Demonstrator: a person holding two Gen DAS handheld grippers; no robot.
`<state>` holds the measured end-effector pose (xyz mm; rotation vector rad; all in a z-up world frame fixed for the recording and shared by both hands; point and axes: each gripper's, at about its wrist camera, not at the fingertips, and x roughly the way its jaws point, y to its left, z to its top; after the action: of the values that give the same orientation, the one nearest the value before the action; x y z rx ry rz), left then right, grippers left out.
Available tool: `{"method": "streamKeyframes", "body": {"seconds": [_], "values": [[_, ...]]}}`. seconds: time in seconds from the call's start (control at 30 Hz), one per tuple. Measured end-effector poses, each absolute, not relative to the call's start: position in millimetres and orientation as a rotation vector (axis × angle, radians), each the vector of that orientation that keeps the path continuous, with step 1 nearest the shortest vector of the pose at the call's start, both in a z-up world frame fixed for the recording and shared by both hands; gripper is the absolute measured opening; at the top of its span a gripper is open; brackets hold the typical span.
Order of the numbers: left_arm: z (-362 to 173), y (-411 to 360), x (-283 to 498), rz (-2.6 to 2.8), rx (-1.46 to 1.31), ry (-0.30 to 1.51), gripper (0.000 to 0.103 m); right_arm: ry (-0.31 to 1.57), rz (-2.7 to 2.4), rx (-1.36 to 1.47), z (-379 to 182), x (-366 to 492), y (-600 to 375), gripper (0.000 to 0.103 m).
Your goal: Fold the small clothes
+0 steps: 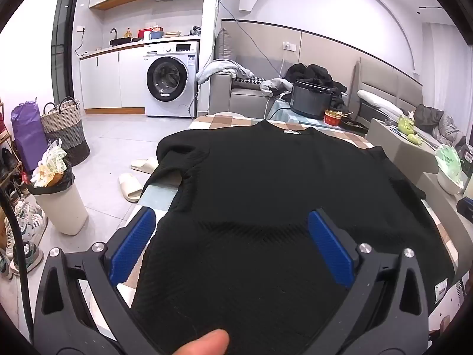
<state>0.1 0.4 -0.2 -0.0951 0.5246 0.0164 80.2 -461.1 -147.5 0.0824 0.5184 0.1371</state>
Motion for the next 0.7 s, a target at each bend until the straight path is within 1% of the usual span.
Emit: {"method": "streamKeyframes", "body": {"seconds": [0.7], "values": [[4.4,-1.5,-1.3,0.009,-0.098,0.516,0.102,0.497,0.121,0.095,-145.0,85.8,-460.4,0.103]]}}
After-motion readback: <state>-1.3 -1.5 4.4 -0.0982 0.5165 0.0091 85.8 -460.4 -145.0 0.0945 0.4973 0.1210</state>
